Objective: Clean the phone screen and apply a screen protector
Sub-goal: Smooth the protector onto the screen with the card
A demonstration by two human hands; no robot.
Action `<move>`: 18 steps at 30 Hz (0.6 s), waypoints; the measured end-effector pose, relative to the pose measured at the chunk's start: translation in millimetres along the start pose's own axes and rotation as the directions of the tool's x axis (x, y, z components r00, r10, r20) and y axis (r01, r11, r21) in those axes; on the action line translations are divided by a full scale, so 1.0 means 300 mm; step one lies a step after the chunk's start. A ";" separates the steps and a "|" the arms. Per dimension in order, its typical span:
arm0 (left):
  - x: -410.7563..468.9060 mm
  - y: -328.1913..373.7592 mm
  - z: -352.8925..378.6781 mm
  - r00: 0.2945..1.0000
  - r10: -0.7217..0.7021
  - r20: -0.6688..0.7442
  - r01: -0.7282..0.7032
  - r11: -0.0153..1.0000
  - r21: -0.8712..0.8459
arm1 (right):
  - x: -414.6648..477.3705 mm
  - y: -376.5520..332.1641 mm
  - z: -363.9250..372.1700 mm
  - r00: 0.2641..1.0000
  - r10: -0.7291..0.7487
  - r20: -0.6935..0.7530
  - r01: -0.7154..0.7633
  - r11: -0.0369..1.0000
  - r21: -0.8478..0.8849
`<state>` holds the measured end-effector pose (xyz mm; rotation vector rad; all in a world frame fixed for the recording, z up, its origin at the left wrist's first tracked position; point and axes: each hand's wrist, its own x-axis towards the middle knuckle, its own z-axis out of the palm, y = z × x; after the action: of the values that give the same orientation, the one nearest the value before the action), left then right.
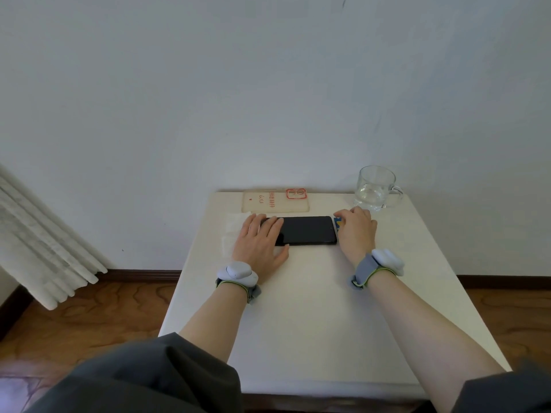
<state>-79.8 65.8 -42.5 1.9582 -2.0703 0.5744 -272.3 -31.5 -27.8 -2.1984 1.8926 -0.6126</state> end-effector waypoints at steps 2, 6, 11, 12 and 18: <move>-0.009 0.002 -0.012 0.996 -0.092 -0.010 0.092 0.996 -0.003 | 0.000 -0.017 0.001 0.999 0.021 0.025 -0.022 1.000 0.004; -0.021 -0.003 -0.024 0.968 -0.249 -0.027 0.248 0.968 -0.038 | -0.005 -0.042 0.008 0.996 0.073 0.053 -0.075 0.997 0.020; -0.026 -0.005 -0.022 0.953 -0.293 0.077 0.300 0.947 -0.114 | -0.012 -0.064 0.008 0.994 0.092 0.063 -0.094 0.995 0.045; -0.026 -0.006 -0.023 0.954 -0.290 0.080 0.298 0.947 -0.119 | -0.013 -0.066 0.007 0.994 0.091 0.066 -0.095 0.994 0.047; -0.020 -0.007 -0.019 0.946 -0.310 0.092 0.322 0.928 -0.189 | -0.018 -0.072 0.006 0.994 0.095 0.061 -0.097 0.994 0.039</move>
<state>-77.8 73.6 -39.7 2.1446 -1.7112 0.2294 -252.8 -22.7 -22.0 -2.0628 1.9243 -0.5588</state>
